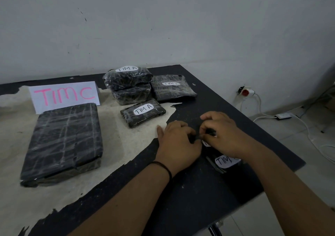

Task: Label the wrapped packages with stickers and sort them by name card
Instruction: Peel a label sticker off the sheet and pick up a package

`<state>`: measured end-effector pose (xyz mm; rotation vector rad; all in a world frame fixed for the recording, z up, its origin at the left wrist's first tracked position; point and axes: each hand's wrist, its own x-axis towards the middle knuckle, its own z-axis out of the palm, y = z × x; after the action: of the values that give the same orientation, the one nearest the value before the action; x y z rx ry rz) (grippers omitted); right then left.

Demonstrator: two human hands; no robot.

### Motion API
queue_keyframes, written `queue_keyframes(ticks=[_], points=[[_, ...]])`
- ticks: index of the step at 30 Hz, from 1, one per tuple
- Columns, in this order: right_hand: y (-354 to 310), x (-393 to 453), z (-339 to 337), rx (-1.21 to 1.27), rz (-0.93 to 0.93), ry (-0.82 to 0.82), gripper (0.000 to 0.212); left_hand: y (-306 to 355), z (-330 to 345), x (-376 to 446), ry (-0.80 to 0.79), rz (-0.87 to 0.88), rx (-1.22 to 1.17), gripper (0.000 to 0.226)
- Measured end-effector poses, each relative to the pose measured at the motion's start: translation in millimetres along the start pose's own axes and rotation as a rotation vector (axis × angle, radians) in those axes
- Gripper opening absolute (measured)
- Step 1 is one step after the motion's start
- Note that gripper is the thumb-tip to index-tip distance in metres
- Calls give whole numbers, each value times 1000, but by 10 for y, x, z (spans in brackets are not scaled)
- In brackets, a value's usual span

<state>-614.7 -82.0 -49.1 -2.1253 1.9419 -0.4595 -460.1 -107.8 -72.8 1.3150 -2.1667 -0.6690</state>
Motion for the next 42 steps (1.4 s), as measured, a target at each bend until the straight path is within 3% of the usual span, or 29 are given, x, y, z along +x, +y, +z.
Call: queue_keyframes(ticks=[6, 9, 14, 26, 33, 37, 42], points=[[48, -47, 30, 35, -13, 61, 12, 13, 35, 33, 40, 34, -22, 14], [112, -144, 61, 198, 52, 267, 12, 62, 12, 40, 43, 11, -65, 17], [228, -217, 137, 460, 321, 568, 19, 223, 31, 17, 33, -139, -295, 21], [260, -204, 121, 528, 421, 609, 21, 229, 25, -3, 169, -149, -502, 7], [231, -214, 123, 528, 361, 608, 19, 171, -103, -79, 241, -93, -555, 4], [141, -273, 122, 431, 212, 708, 19, 111, -319, -190, 300, -38, -604, 7], [-35, -390, 13, 250, -47, 840, 58, -78, -717, -373, 423, 5, -623, 10]])
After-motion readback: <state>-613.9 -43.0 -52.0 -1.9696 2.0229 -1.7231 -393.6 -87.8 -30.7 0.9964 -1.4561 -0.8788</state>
